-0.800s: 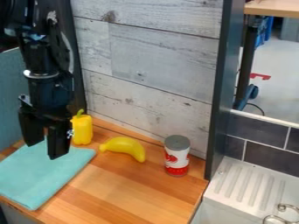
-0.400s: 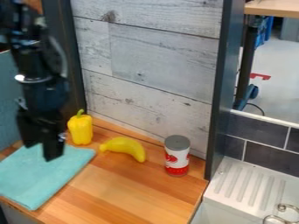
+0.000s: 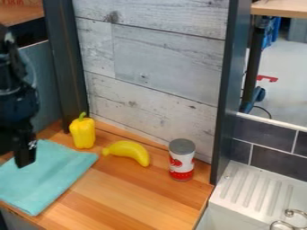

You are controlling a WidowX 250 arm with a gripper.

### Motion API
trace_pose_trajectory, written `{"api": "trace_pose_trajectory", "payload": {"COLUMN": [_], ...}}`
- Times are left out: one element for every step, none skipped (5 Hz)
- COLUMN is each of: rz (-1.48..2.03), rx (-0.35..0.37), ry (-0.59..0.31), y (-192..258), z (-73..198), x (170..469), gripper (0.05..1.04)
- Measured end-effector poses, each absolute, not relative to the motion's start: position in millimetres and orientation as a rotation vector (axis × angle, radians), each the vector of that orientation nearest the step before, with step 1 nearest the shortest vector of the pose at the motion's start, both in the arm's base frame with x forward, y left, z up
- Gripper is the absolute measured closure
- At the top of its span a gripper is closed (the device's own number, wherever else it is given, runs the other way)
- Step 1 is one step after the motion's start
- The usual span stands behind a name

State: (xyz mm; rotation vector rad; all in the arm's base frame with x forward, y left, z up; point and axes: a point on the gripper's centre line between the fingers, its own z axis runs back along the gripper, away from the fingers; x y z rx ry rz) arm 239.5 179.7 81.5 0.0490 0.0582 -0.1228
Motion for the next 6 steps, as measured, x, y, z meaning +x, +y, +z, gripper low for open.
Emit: {"api": "trace_pose_trajectory", "payload": {"rz": [-0.12, -0.119, -0.117, -0.101, -0.105, -0.129], "rx": [0.093, 0.103, 0.099, 0.086, 0.052, 0.034], "ry": [0.085, 0.082, 0.081, 0.078, 0.08, 0.046], "y": [202, 212, 219, 224, 221, 213], "z": [71, 56, 40, 23, 12, 4], "x": [253, 265, 275, 278, 278, 277], "gripper": [0.083, 0.083, 0.083, 0.083, 0.083, 0.083]}}
